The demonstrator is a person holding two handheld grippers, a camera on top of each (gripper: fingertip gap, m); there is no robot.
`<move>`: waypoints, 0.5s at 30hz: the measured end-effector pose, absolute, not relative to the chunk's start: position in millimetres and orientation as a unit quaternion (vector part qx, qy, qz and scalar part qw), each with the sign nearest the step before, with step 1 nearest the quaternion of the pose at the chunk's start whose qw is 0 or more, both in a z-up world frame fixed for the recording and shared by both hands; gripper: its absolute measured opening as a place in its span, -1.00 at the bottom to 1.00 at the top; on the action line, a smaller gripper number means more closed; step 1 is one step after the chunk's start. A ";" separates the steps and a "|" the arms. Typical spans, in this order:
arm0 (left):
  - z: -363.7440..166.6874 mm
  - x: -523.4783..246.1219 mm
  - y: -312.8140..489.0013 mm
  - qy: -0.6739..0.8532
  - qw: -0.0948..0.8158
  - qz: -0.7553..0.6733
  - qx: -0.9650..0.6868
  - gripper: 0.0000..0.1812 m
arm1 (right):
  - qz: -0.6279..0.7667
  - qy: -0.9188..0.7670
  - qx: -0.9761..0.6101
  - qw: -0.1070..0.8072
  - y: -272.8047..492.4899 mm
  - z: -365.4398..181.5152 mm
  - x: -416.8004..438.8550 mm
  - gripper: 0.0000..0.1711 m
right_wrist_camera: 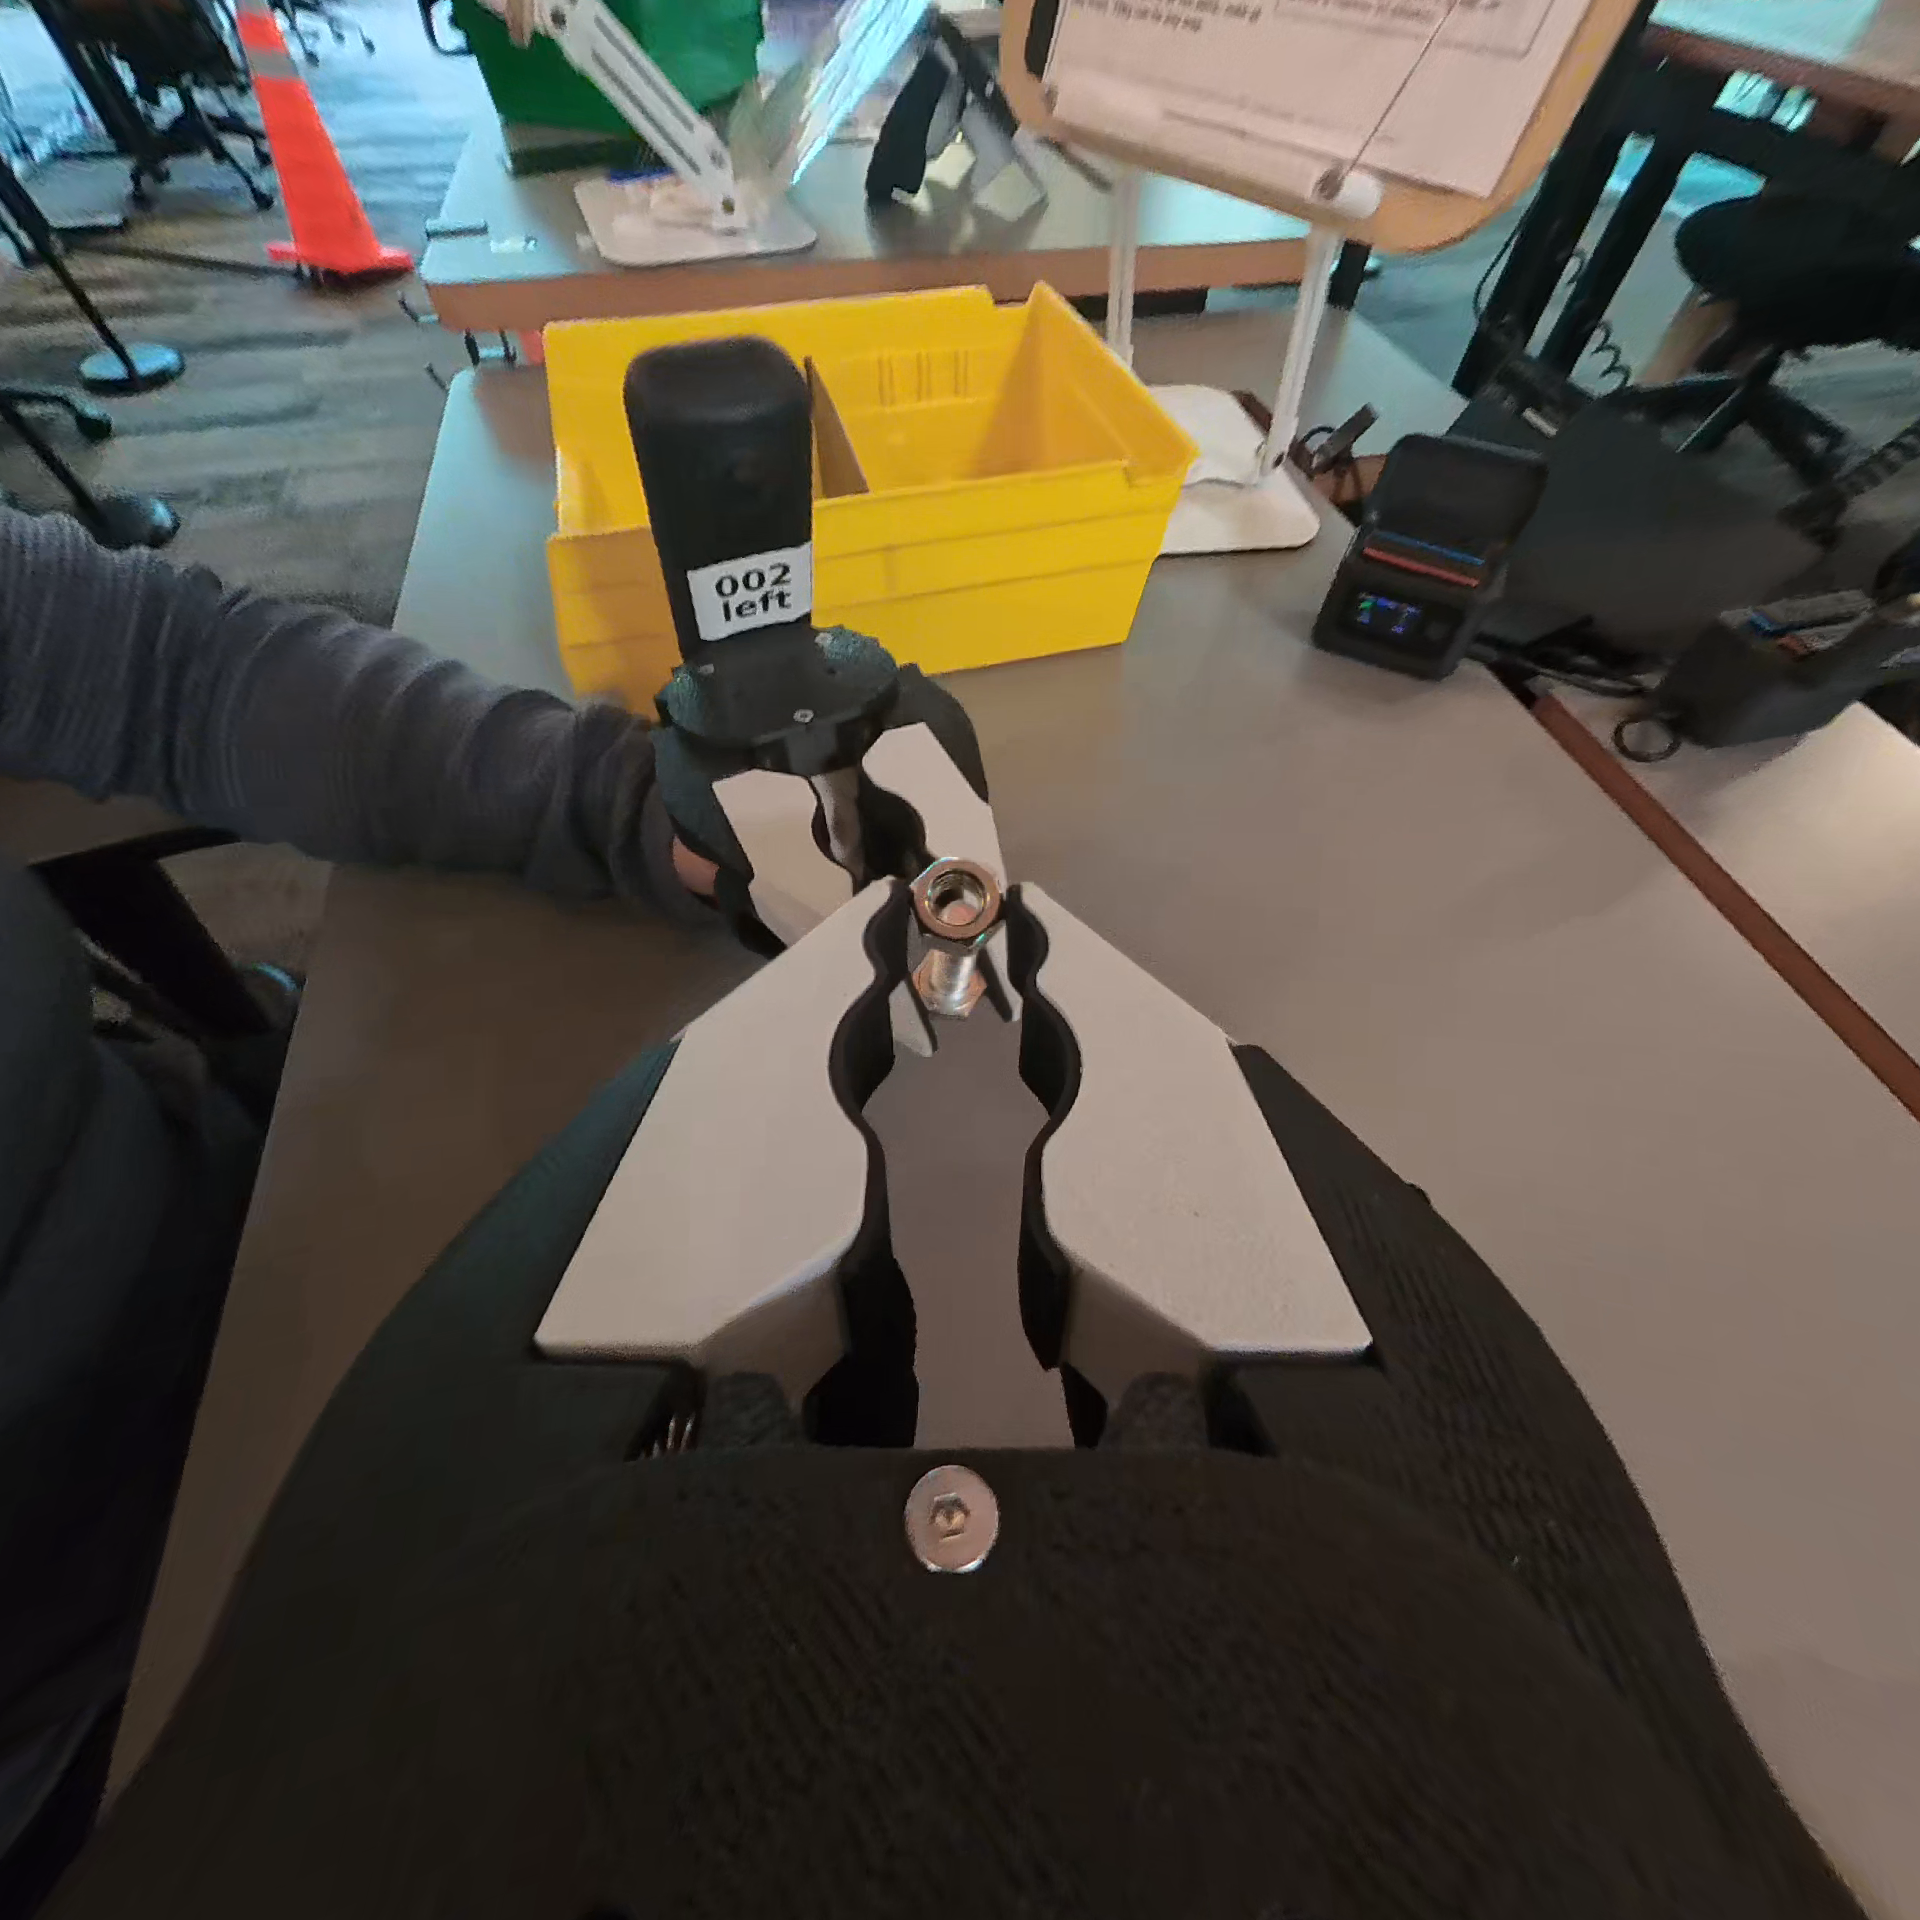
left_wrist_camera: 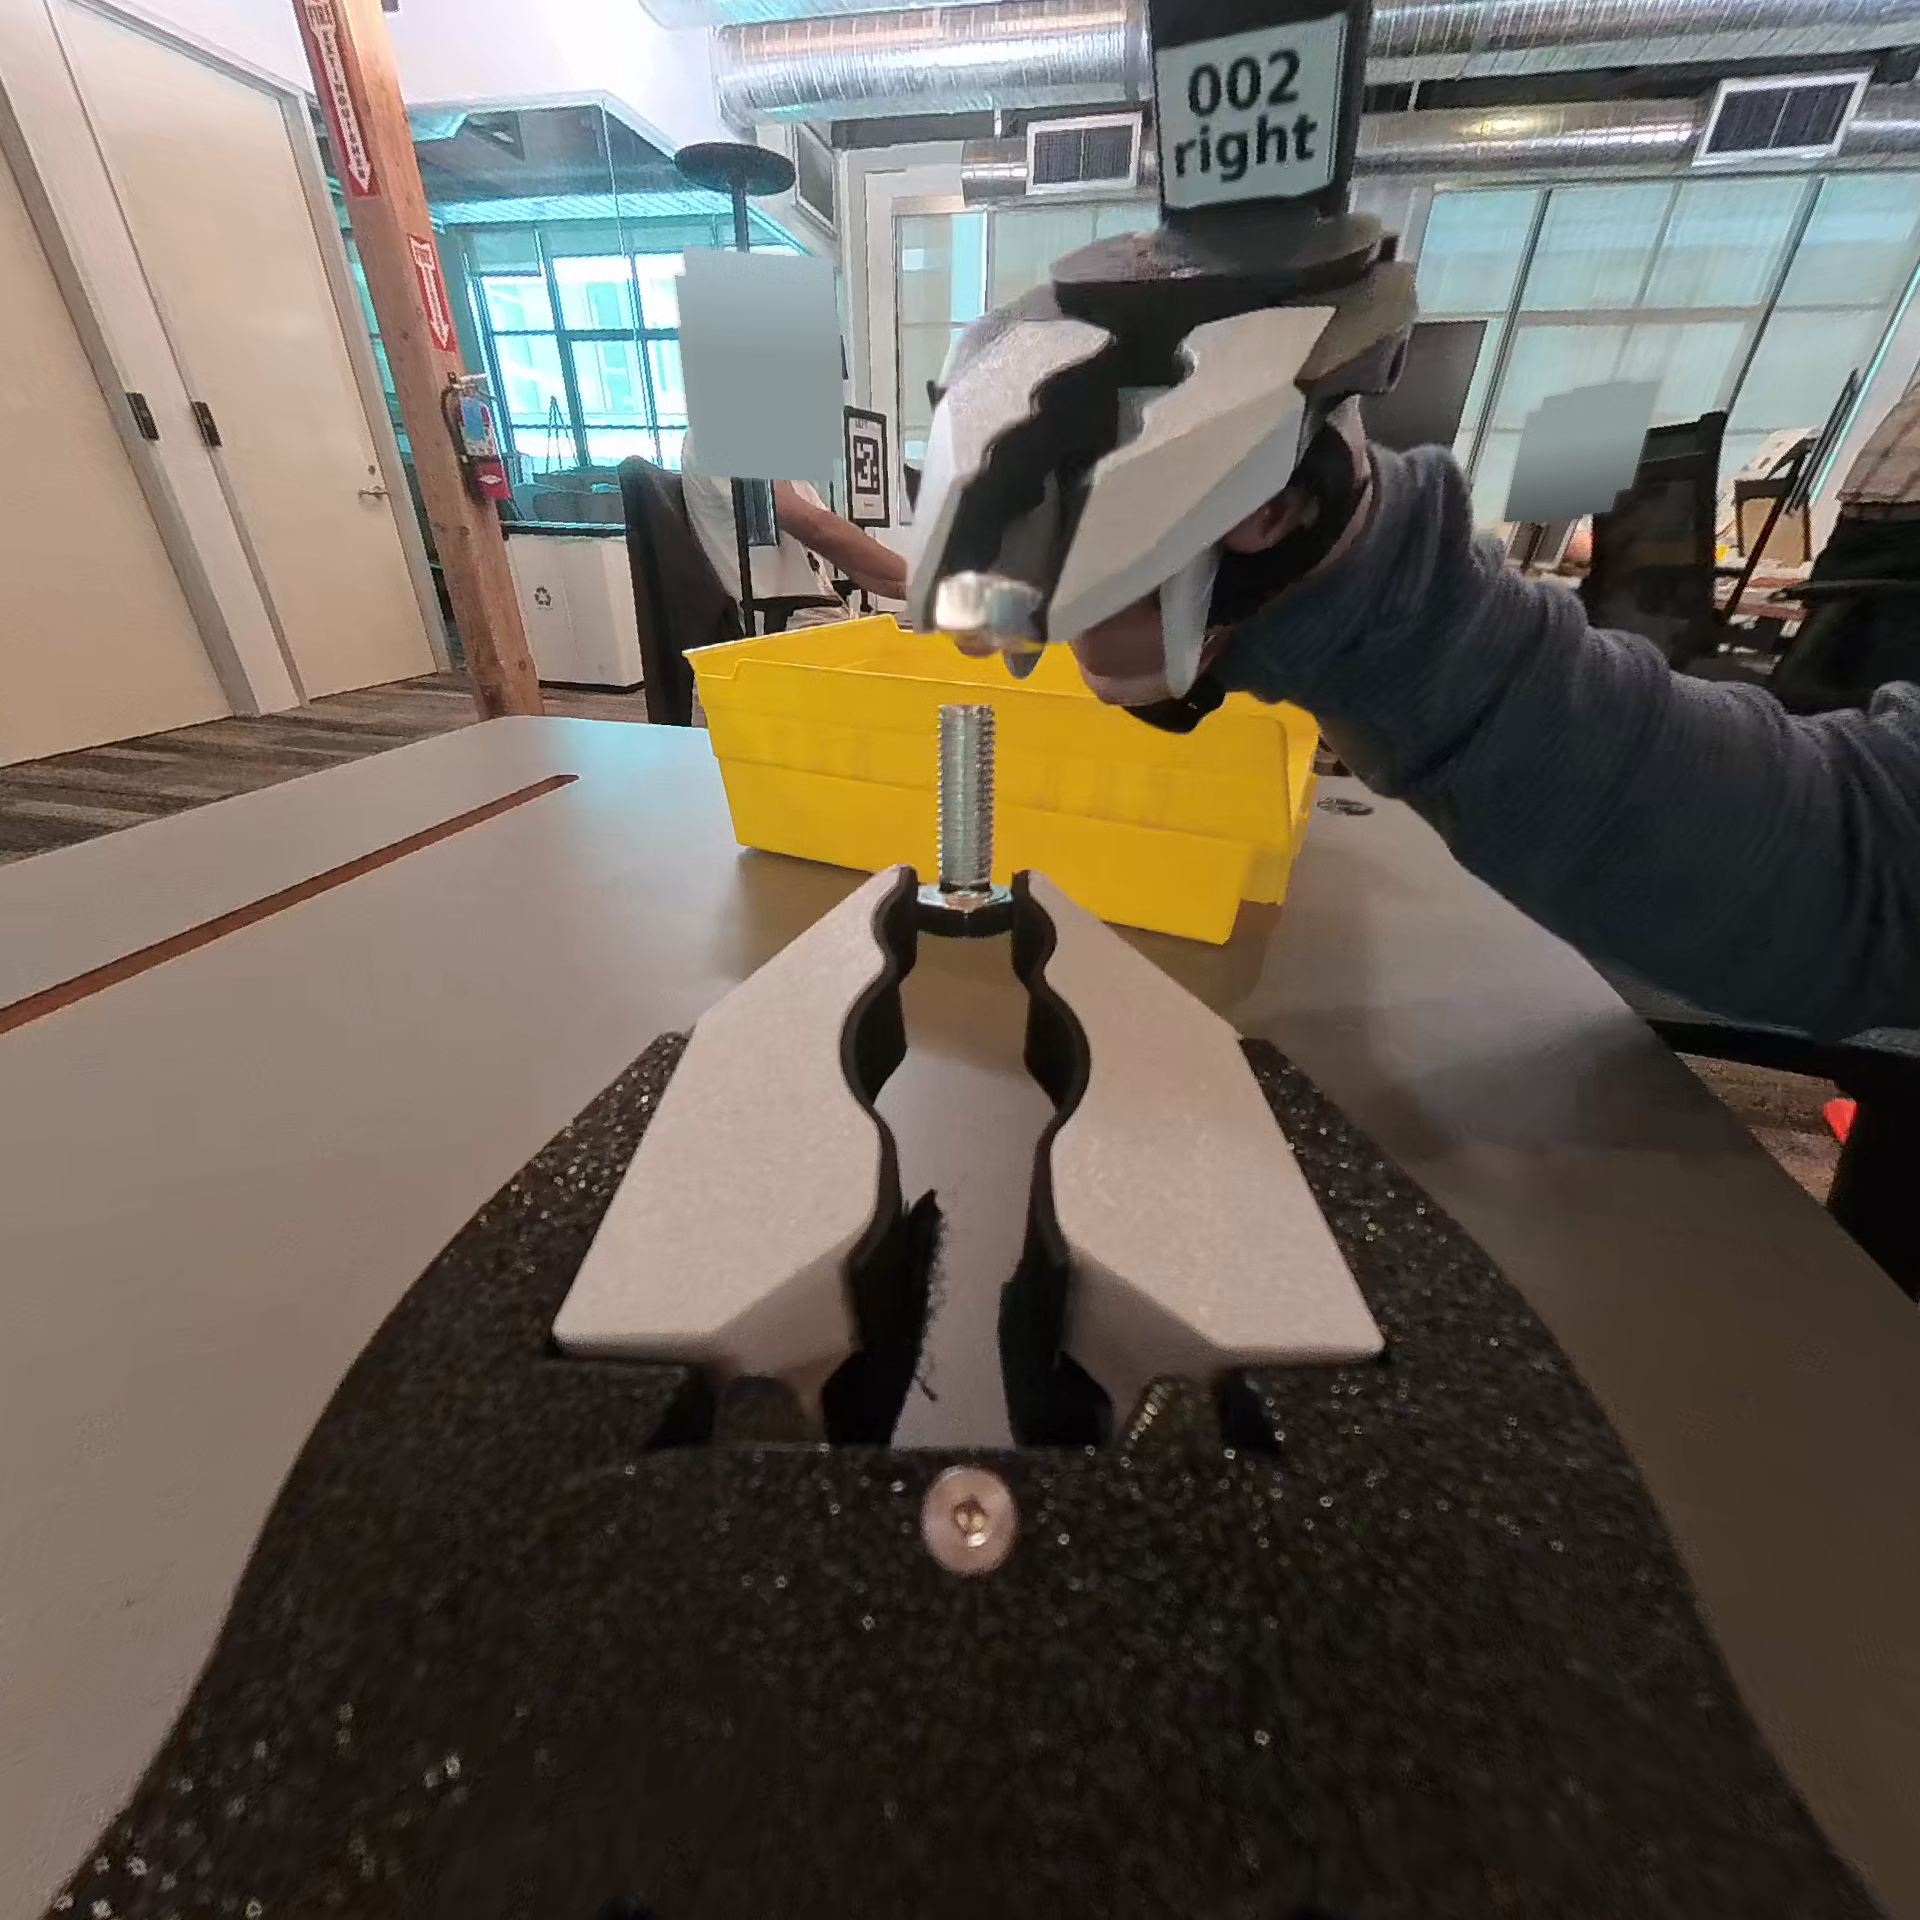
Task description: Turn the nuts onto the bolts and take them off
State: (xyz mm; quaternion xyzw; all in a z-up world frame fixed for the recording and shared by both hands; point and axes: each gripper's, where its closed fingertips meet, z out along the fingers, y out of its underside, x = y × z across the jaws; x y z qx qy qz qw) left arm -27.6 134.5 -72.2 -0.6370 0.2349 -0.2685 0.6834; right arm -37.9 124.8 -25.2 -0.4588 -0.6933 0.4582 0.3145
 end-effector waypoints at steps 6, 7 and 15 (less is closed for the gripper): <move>-69.0 -30.0 133.0 0.229 0.686 -0.285 -0.629 -0.83 | 0.431 -0.718 -0.469 0.281 121.0 -33.5 -40.8 -0.80; -69.3 -29.3 132.8 0.231 0.685 -0.285 -0.629 -0.83 | 0.427 -0.721 -0.469 0.279 120.8 -33.6 -41.4 -0.80; -69.7 -27.8 132.1 0.237 0.684 -0.285 -0.628 -0.82 | 0.393 -0.745 -0.476 0.254 119.9 -37.1 -45.5 -0.80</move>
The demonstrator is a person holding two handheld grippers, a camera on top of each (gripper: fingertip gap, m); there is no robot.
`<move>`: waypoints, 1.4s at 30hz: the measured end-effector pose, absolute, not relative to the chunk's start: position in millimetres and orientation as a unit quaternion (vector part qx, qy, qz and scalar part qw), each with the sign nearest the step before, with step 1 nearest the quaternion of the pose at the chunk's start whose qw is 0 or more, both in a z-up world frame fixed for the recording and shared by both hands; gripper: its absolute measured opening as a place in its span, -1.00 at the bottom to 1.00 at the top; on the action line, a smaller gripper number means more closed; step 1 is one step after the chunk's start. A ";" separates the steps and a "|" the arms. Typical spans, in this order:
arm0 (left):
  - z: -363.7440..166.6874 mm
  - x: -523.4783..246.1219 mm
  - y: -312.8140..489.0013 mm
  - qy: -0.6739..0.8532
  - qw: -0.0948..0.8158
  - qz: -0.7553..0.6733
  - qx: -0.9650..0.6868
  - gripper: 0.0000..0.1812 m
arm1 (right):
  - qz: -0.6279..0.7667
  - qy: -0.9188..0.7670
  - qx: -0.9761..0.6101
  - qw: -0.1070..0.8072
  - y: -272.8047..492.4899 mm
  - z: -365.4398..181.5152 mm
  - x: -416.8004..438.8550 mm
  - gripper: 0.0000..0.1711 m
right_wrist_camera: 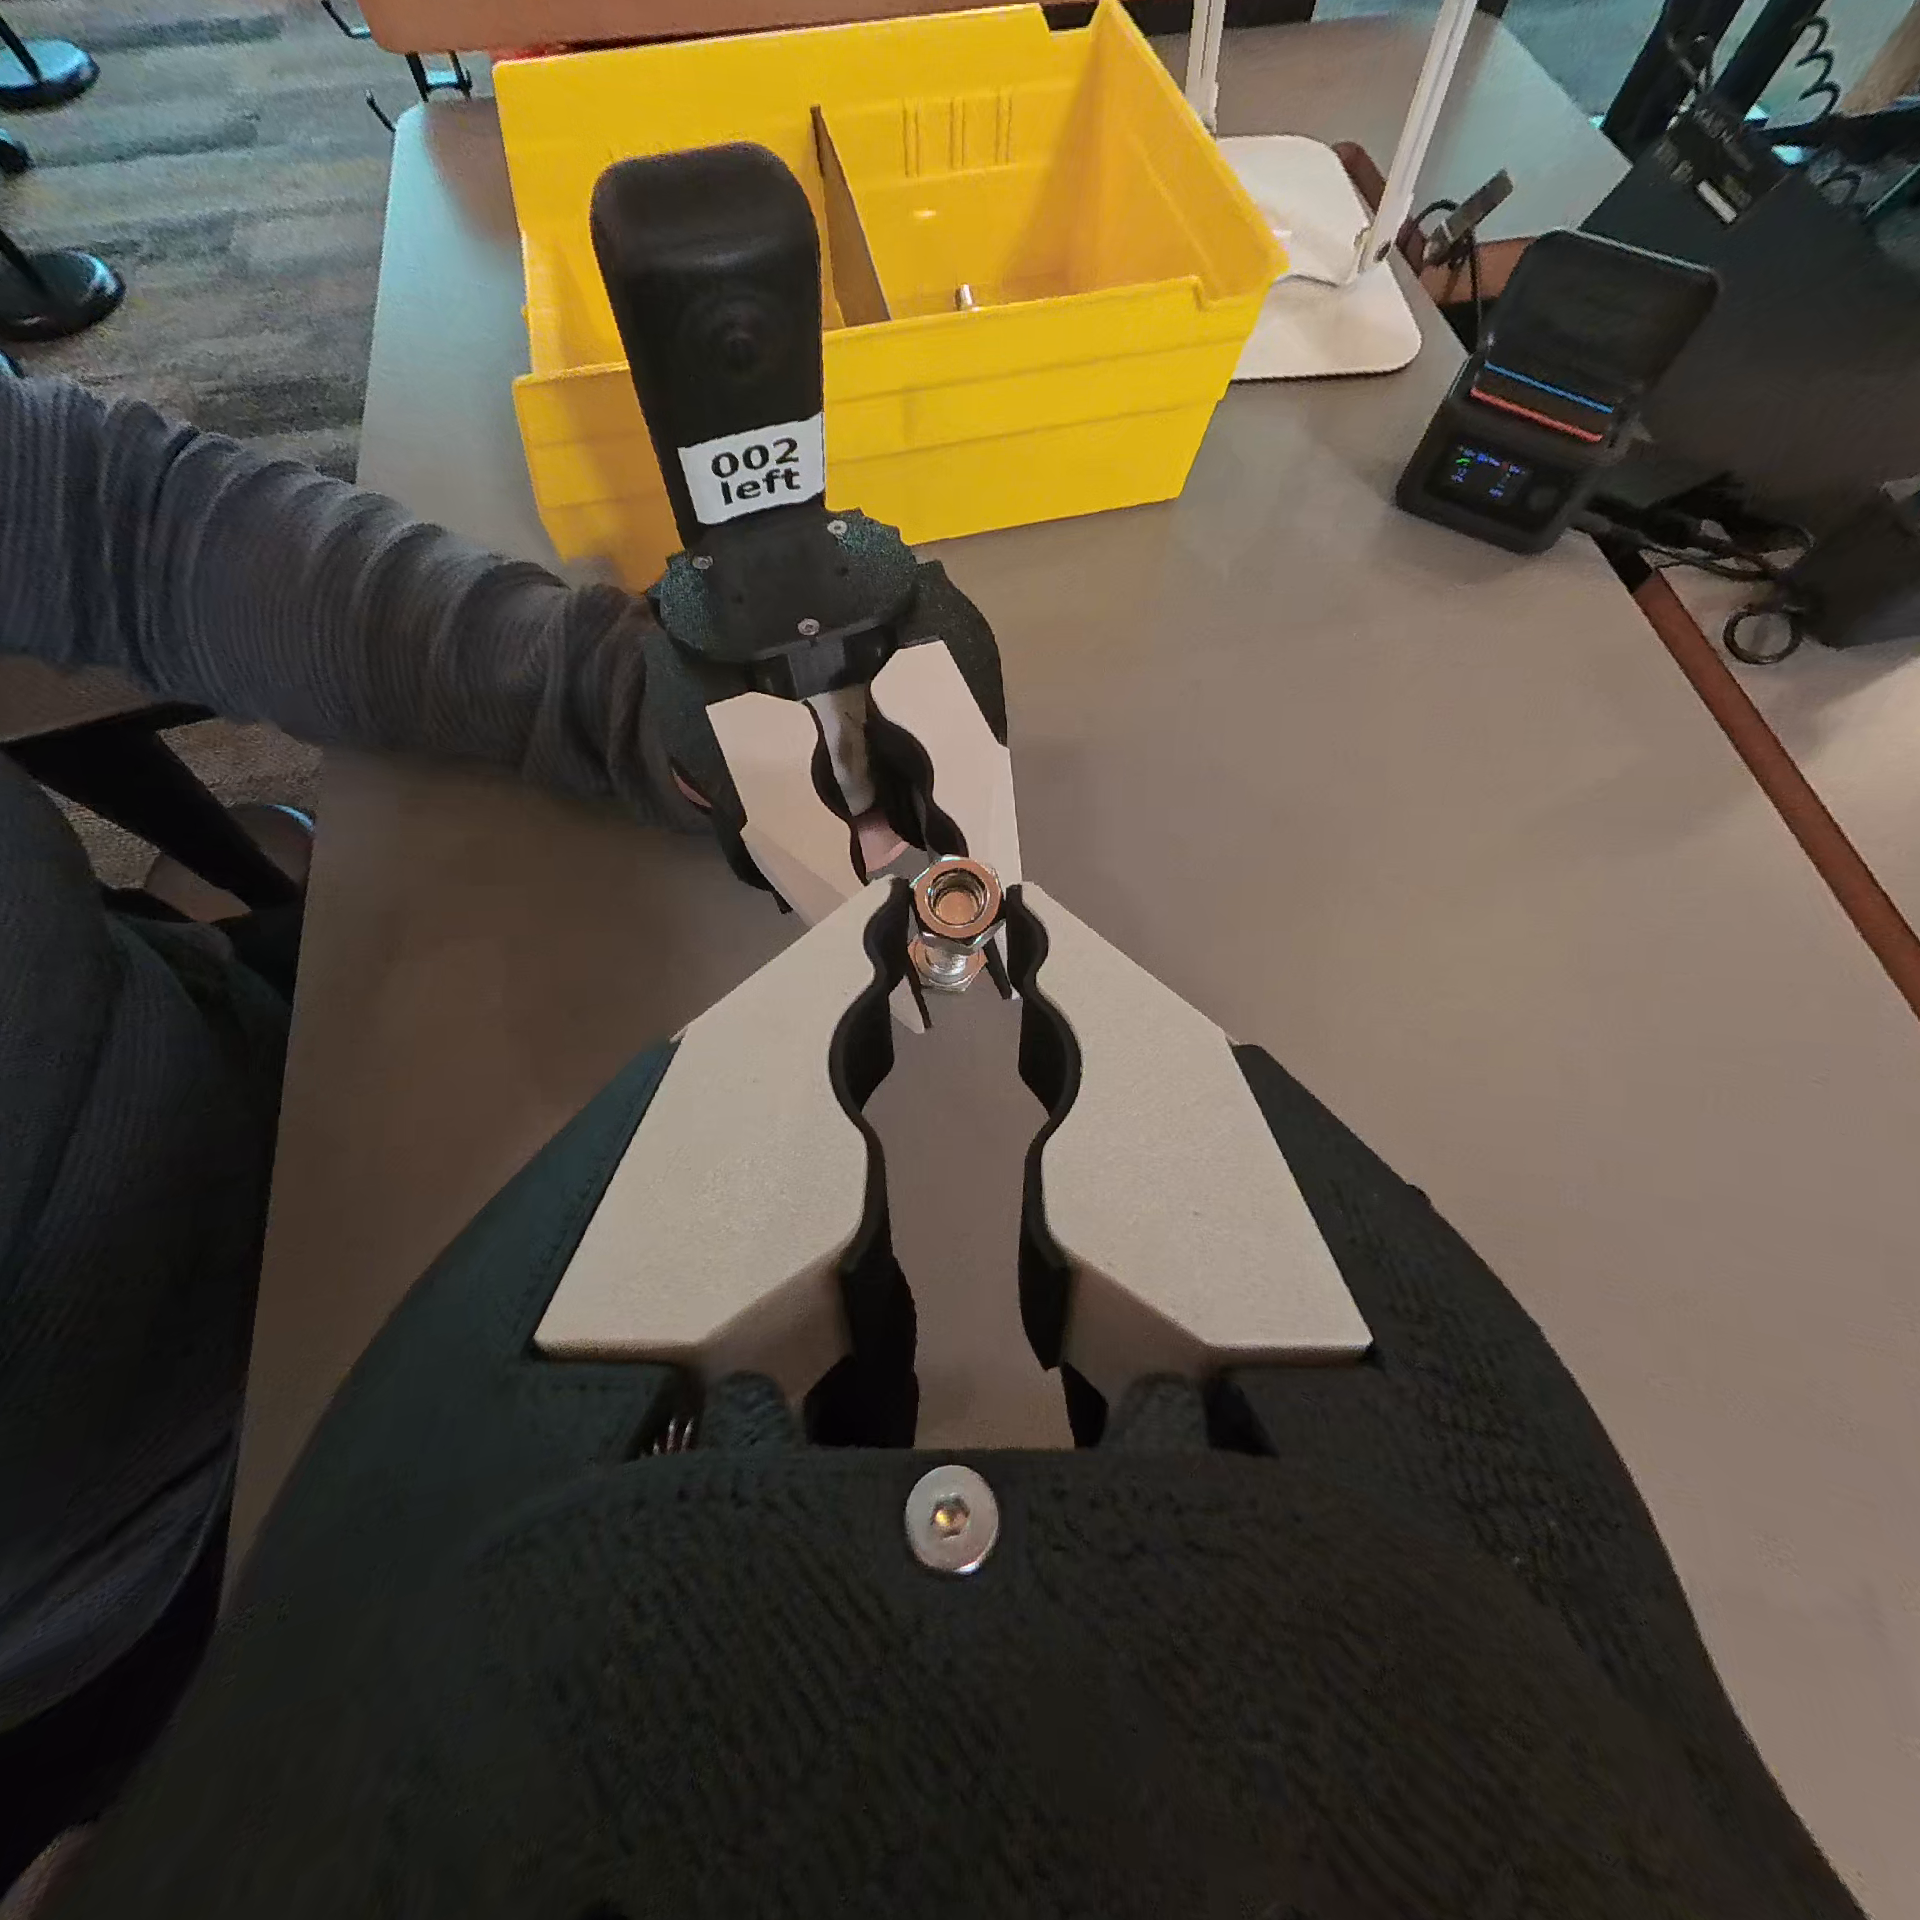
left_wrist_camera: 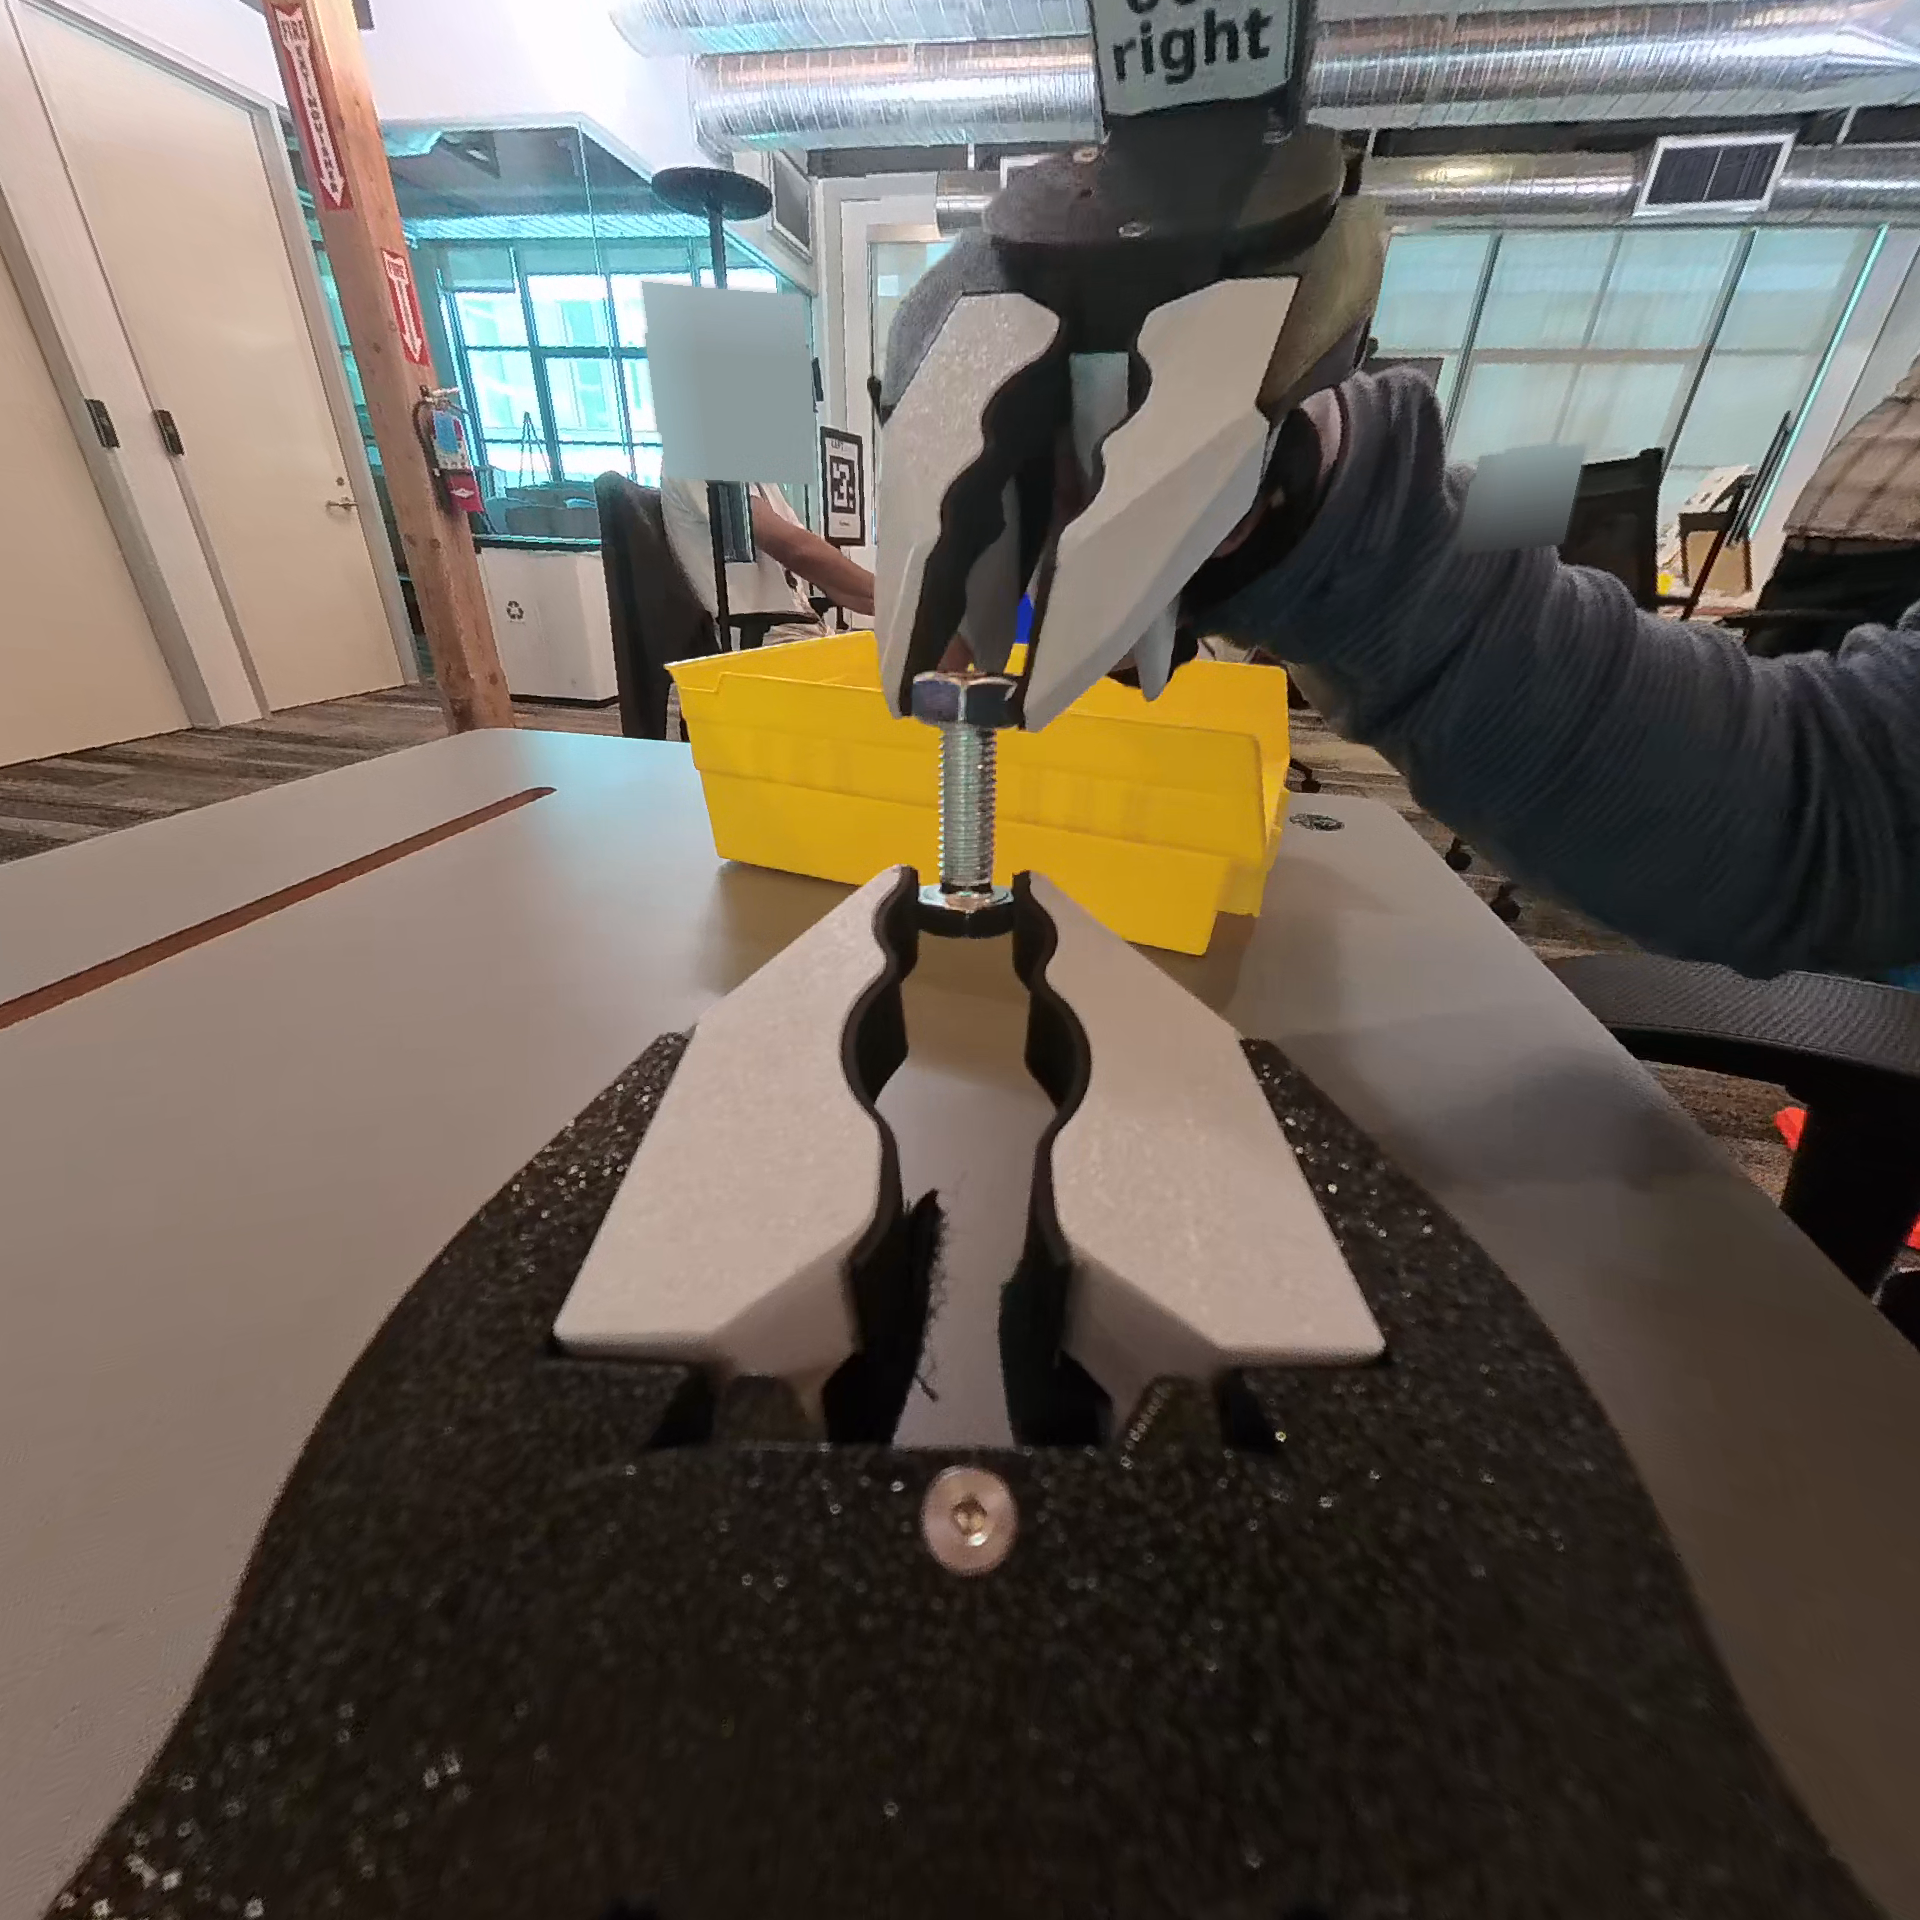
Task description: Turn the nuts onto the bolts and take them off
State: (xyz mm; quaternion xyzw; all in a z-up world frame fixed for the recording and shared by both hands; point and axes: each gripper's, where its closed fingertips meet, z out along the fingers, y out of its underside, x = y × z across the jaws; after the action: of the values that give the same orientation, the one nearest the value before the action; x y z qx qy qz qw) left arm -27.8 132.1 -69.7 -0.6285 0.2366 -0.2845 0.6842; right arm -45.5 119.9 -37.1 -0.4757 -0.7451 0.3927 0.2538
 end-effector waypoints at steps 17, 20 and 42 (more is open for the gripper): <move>-68.7 -28.9 132.8 0.234 0.686 -0.286 -0.626 -0.82 | 0.429 -0.699 -0.482 0.309 126.0 -20.0 -52.9 -0.41; -67.8 -30.8 133.1 0.228 0.689 -0.288 -0.625 -0.83 | 0.483 -0.652 -0.466 0.353 124.1 -7.5 -55.5 -0.37; -62.7 -36.4 132.2 0.216 0.701 -0.295 -0.612 -0.82 | 0.588 -0.491 -0.393 0.508 106.3 -22.3 -61.4 -0.27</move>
State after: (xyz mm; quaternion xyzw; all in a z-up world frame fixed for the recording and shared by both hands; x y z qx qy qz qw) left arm -36.4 132.2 -62.7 -0.6123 0.2156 -0.2949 0.7012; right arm -61.4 106.3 -22.3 -0.3934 -0.4912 0.5877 0.5085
